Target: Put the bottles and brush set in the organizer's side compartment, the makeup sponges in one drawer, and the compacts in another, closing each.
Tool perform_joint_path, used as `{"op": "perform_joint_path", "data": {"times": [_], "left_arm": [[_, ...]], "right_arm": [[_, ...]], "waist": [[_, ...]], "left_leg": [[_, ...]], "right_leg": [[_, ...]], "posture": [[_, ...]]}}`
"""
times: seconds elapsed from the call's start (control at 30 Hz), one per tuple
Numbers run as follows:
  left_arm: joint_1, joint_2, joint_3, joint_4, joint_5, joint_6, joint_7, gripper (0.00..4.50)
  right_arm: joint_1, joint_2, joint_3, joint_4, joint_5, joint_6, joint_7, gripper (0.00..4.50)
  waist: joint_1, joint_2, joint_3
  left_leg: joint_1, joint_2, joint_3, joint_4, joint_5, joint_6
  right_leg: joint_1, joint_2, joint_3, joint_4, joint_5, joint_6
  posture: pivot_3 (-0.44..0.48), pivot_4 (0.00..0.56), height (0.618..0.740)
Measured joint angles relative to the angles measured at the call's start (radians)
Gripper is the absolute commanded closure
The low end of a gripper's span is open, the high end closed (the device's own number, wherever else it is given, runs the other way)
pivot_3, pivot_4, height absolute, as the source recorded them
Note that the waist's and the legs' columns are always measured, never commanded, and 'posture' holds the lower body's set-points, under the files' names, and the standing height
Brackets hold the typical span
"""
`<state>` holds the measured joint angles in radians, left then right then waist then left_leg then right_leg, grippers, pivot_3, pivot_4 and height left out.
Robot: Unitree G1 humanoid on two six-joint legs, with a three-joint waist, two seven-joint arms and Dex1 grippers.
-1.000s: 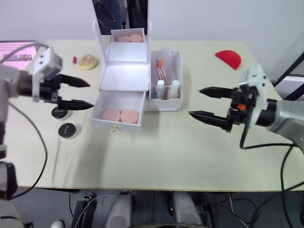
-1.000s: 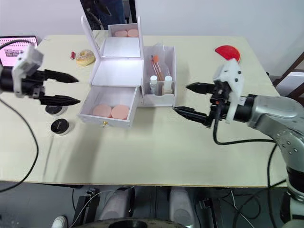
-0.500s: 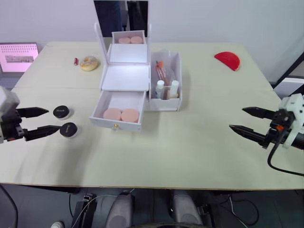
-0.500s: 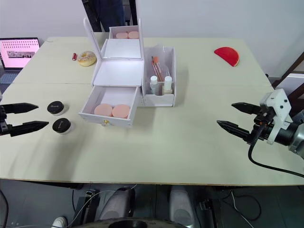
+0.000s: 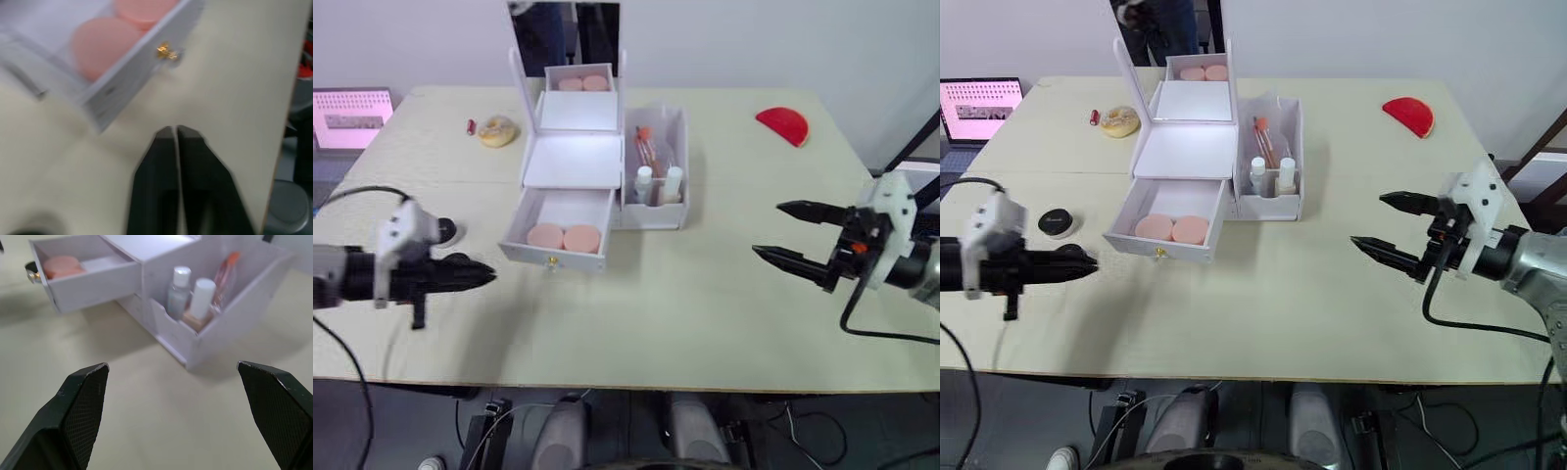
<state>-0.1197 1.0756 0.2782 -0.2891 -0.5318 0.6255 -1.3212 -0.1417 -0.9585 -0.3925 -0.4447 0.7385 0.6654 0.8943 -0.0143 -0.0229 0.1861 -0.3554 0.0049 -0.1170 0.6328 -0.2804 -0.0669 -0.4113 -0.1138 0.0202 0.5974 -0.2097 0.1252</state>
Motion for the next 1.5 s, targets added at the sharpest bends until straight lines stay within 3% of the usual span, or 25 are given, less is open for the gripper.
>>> {"op": "perform_joint_path", "data": {"times": [0.2,0.53,0.73,1.1,1.5], "left_arm": [[-0.106,-0.066,-0.153,0.007,0.057,-0.04,0.079,4.48],[-0.247,-0.161,-0.266,0.058,0.118,-0.022,0.221,4.48],[-0.358,-0.273,-0.335,0.183,0.222,-0.053,0.342,4.48],[-0.477,-0.427,-0.391,0.352,0.305,-0.114,0.418,4.48],[-0.525,-0.453,-0.377,0.407,0.312,-0.106,0.443,4.48]], "right_arm": [[-0.103,0.022,0.084,-0.049,0.032,0.049,-0.053,0.0],[-0.172,0.088,0.175,-0.112,0.064,0.094,-0.132,0.0],[-0.22,0.112,0.209,-0.12,0.069,0.096,-0.152,0.0],[-0.247,0.134,0.253,-0.124,0.07,0.111,-0.174,0.0],[-0.246,0.147,0.263,-0.144,0.071,0.116,-0.186,0.0]], "waist": [[-0.001,0.0,0.0],[0.001,0.0,0.0],[0.001,0.0,0.0],[0.001,0.0,0.0],[0.002,0.0,0.0]], "left_leg": [[0.0,0.0,0.0,0.0,0.0,0.0],[0.0,0.0,0.0,0.0,0.0,0.0],[0.0,0.0,-0.001,0.001,0.0,0.0],[-0.001,0.0,-0.001,0.0,0.0,0.0],[-0.001,0.0,-0.001,0.0,0.0,0.0]], "right_leg": [[0.0,0.0,0.0,0.0,0.0,0.0],[0.0,0.001,0.0,0.0,0.0,0.001],[0.001,0.001,0.0,0.0,0.0,0.001],[0.0,0.001,0.0,-0.001,0.001,0.004],[0.0,0.001,0.0,-0.001,0.001,0.004]], "posture": [[0.0,0.15,0.739],[0.0,0.15,0.739],[0.0,0.15,0.739],[0.0,0.15,0.739],[0.0,0.15,0.739]]}}
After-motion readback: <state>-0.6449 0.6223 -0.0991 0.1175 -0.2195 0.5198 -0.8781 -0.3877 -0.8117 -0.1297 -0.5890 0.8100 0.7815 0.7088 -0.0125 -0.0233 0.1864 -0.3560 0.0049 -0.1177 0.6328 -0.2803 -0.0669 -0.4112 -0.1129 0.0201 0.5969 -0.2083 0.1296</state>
